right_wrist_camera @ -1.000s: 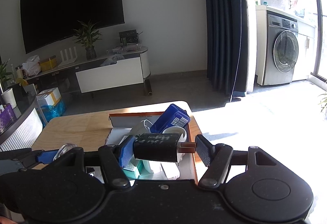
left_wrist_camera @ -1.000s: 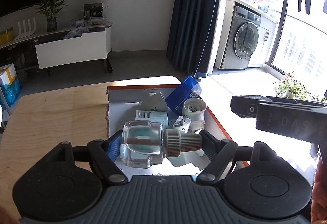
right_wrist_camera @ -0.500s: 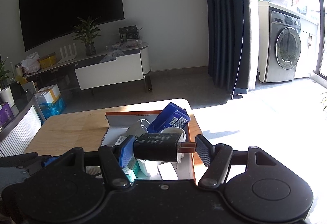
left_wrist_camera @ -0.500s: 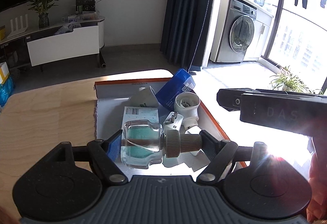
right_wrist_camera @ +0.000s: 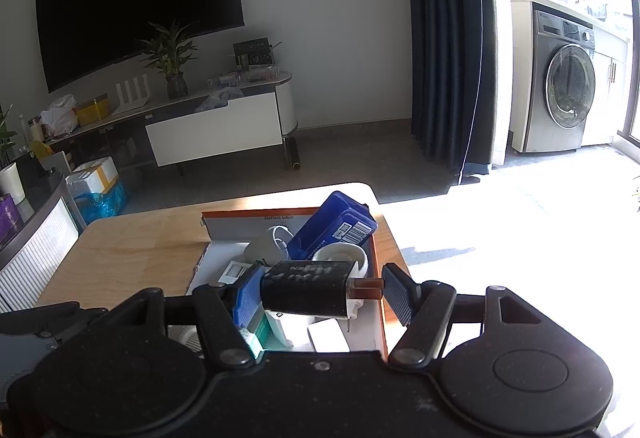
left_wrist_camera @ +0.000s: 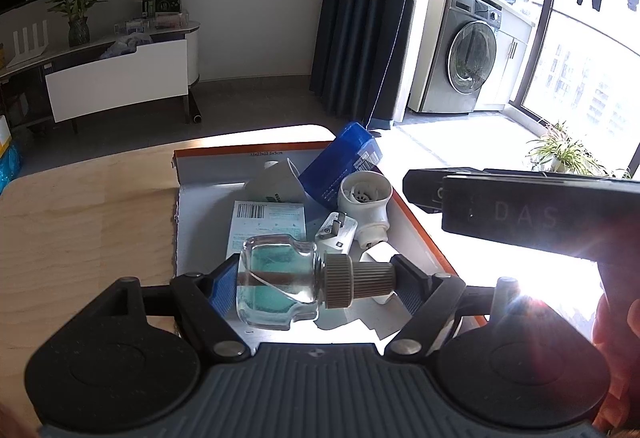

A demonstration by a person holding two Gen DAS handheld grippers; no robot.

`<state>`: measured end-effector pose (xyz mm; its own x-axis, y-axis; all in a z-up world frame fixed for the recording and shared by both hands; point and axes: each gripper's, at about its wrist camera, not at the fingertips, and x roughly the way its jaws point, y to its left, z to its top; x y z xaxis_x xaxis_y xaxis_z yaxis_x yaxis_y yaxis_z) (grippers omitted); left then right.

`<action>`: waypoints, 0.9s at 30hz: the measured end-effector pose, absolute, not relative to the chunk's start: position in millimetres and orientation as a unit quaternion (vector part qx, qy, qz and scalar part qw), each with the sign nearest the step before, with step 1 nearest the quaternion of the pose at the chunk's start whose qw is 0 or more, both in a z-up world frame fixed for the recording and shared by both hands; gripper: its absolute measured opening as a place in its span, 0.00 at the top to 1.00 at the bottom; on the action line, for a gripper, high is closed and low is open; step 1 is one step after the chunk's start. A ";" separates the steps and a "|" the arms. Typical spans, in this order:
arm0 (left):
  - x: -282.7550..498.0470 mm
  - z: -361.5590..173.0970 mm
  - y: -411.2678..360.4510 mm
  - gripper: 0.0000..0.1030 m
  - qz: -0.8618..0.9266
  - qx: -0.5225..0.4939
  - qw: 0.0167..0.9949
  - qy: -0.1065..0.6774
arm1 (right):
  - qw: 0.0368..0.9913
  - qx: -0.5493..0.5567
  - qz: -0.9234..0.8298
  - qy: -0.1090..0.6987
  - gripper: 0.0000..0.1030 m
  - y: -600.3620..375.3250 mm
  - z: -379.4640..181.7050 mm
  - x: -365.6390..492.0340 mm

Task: Organize rigid objects
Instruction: 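Carry the glass bottle with left tool while right tool carries the black charger over the box, then lower and release the glass bottle with left tool while right tool releases the charger inside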

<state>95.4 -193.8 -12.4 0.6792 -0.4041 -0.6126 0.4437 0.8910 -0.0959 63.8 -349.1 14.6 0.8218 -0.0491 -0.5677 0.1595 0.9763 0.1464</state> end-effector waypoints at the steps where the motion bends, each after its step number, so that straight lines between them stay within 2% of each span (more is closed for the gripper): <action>1: 95.7 -13.2 -194.7 0.23 -0.232 0.031 0.915 0.328 | 0.949 0.094 -0.054 0.295 0.24 -348.9 13.7 65.8; 27: 111.9 -25.0 -207.5 0.23 -0.245 0.030 0.906 0.344 | 0.944 0.081 -0.038 0.318 0.24 -349.8 -5.3 119.5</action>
